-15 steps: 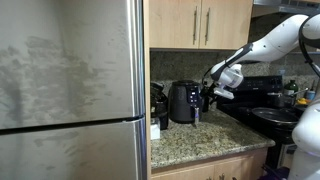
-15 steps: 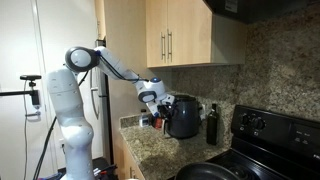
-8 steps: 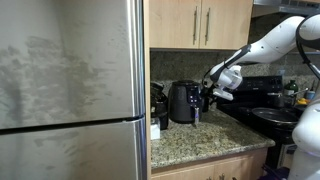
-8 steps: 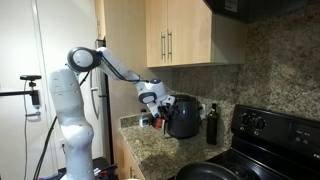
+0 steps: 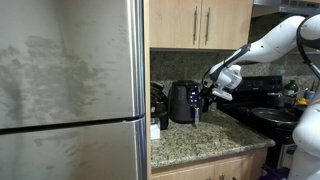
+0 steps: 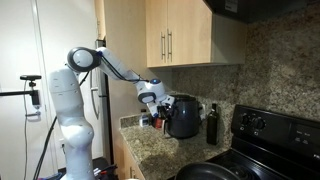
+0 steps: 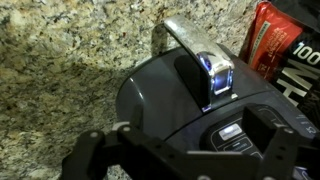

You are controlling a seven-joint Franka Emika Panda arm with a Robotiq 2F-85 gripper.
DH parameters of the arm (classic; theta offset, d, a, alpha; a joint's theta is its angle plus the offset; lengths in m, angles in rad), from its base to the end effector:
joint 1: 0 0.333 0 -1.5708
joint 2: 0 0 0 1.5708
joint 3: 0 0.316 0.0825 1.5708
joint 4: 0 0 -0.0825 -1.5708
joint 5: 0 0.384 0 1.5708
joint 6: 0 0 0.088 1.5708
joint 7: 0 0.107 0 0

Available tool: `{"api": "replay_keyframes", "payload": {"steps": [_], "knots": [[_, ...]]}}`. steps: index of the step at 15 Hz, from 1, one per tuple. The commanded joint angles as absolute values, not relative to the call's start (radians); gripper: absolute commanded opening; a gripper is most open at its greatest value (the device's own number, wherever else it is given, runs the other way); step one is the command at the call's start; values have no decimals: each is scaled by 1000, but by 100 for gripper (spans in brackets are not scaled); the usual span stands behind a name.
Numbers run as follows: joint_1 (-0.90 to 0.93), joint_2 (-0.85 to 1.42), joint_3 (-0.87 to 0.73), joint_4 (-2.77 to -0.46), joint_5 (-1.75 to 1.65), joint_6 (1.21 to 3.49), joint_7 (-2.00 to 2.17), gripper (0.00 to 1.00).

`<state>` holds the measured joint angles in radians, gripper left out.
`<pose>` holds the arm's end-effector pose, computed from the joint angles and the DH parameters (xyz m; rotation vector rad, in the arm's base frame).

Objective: Pull out the food basket of the air fryer.

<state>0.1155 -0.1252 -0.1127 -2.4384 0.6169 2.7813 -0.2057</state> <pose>0.5025 -0.0248 0.3954 -2.7157 0.4445 -0.6753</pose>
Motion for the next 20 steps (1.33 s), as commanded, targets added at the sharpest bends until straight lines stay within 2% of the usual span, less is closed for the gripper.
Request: {"api": "replay_keyframes", "payload": {"steps": [1,20], "knots": [[107,-124,-110,-2443,596,2783,-166,100],[108,-127,-107,-2448,573,2767,28,100]]}}
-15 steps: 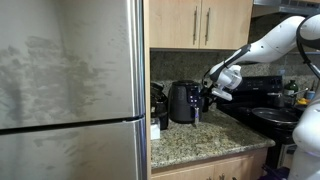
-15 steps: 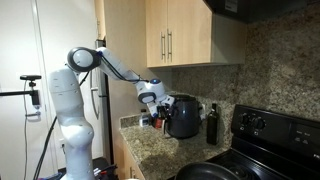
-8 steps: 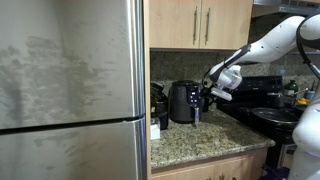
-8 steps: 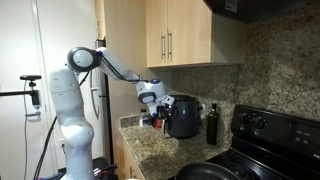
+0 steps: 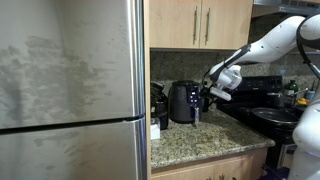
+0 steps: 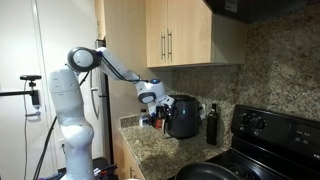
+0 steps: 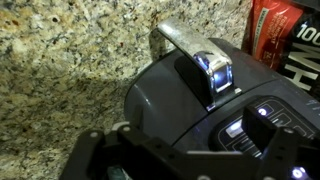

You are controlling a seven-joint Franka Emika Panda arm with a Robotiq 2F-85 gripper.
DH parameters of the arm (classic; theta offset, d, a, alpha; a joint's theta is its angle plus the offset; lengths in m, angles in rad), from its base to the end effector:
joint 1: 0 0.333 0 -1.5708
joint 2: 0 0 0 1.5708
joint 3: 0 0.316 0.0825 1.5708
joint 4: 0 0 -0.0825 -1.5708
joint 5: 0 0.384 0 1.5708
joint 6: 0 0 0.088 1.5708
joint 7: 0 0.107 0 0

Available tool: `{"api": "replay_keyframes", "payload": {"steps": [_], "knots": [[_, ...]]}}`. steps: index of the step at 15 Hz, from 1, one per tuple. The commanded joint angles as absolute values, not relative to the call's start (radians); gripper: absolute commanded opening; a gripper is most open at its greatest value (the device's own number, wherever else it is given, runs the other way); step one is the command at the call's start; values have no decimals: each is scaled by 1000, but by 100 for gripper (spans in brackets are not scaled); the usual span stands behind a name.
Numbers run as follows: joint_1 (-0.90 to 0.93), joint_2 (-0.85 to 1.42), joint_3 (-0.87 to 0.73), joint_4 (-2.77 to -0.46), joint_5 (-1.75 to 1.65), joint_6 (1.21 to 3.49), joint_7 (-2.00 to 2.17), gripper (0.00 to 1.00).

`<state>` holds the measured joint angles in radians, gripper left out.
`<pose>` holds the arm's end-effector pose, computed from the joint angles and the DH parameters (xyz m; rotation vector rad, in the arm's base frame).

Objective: Pull out the food basket of the air fryer.

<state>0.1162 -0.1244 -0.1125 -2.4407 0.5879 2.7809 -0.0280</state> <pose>0.5025 -0.0233 0.3945 -2.6604 0.6456 -0.6273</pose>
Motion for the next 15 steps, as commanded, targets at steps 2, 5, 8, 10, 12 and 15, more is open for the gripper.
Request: {"api": "replay_keyframes", "payload": {"steps": [2,5,8,10,12,15], "knots": [[116,-124,-112,-2442,582,2781,6,100],[116,-124,-112,-2442,582,2780,15,100],[64,-123,-74,-2449,496,2774,109,100],[68,-125,-72,-2446,512,2779,110,100],[106,-126,-98,-2442,559,2790,66,100],[71,-129,-72,-2445,520,2748,115,100]]}}
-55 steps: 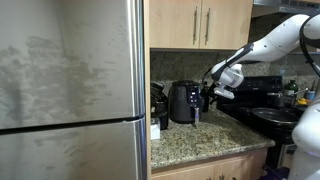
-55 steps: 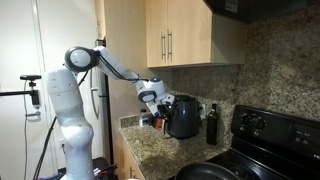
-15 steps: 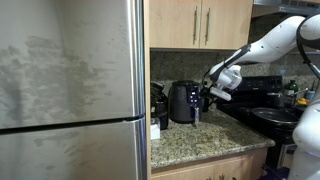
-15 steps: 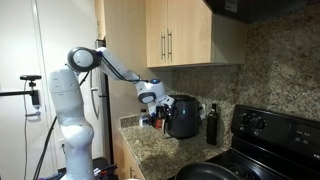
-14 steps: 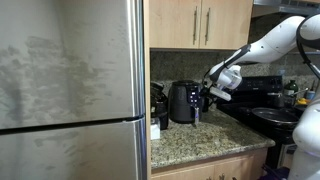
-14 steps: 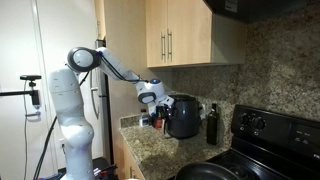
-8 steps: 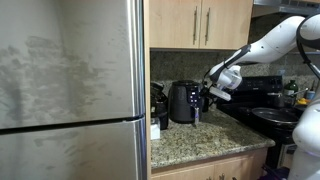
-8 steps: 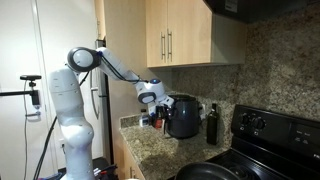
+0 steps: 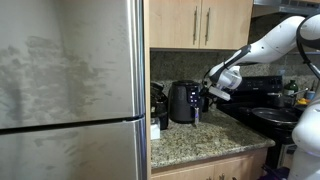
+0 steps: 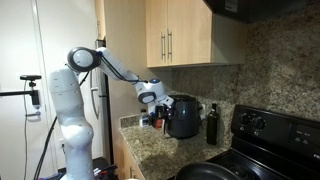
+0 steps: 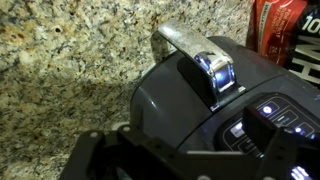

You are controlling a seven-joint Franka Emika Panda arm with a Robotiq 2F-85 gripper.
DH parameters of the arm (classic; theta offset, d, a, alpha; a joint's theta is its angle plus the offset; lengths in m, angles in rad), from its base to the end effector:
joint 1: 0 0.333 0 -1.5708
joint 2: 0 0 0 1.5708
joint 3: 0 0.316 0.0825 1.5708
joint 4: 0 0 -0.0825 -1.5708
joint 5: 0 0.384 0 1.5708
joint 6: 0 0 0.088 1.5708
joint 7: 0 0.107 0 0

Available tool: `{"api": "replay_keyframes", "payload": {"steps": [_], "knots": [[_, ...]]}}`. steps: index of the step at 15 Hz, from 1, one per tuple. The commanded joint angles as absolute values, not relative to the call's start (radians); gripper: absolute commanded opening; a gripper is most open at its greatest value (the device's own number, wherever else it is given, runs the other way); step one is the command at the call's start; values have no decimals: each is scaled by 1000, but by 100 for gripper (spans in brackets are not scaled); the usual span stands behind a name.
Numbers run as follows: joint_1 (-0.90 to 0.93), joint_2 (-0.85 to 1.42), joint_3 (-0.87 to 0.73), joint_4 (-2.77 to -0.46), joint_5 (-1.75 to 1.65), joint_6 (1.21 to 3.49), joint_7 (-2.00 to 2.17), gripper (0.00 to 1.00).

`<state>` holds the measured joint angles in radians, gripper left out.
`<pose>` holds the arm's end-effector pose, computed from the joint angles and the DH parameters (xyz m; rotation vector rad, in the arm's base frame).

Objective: Pull out the food basket of the air fryer.

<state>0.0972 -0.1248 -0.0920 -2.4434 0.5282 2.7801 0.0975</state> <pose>0.5026 -0.0201 0.3946 -2.6481 0.7437 -0.6026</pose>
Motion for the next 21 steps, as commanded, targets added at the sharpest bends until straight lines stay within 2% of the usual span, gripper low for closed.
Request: {"api": "replay_keyframes", "payload": {"steps": [1,12,19,21], "knots": [[65,-128,-67,-2447,505,2751,134,100],[56,-126,-58,-2447,461,2765,208,100],[77,-140,-63,-2434,555,2656,154,100],[65,-129,-50,-2438,527,2689,179,100]]}}
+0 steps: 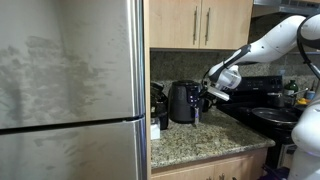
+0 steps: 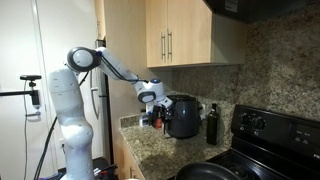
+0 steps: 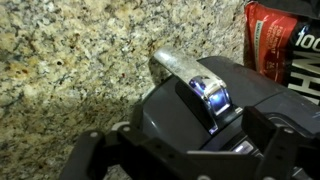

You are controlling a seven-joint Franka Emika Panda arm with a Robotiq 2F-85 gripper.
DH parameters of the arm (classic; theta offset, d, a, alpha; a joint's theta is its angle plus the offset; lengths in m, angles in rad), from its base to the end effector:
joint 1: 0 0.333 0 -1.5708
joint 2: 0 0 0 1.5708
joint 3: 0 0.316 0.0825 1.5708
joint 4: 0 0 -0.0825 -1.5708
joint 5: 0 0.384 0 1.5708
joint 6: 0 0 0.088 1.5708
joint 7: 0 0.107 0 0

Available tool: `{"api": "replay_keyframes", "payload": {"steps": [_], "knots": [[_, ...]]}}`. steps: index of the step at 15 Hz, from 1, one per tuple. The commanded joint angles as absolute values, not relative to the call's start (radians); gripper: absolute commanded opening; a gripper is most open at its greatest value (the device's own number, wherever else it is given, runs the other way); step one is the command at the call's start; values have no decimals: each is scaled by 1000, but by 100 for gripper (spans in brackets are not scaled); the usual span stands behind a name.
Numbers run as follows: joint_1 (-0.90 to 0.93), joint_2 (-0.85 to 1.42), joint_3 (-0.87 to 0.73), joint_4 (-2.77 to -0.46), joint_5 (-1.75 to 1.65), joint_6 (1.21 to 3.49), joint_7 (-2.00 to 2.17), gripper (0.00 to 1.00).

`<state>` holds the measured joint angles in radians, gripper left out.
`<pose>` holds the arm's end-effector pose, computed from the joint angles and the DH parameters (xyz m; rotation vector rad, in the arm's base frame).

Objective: Pull out the food basket of the air fryer.

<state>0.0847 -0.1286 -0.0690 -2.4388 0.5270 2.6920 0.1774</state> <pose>0.4994 -0.0088 0.3891 -2.6252 0.8074 -0.4694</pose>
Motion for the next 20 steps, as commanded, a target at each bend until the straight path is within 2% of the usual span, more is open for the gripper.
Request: {"api": "replay_keyframes", "payload": {"steps": [1,8,16,20], "knots": [[65,-129,-49,-2437,531,2685,179,100],[39,-119,-32,-2453,447,2813,331,100],[51,-132,-34,-2444,485,2699,380,100],[44,-126,-27,-2442,468,2721,380,100]]}}
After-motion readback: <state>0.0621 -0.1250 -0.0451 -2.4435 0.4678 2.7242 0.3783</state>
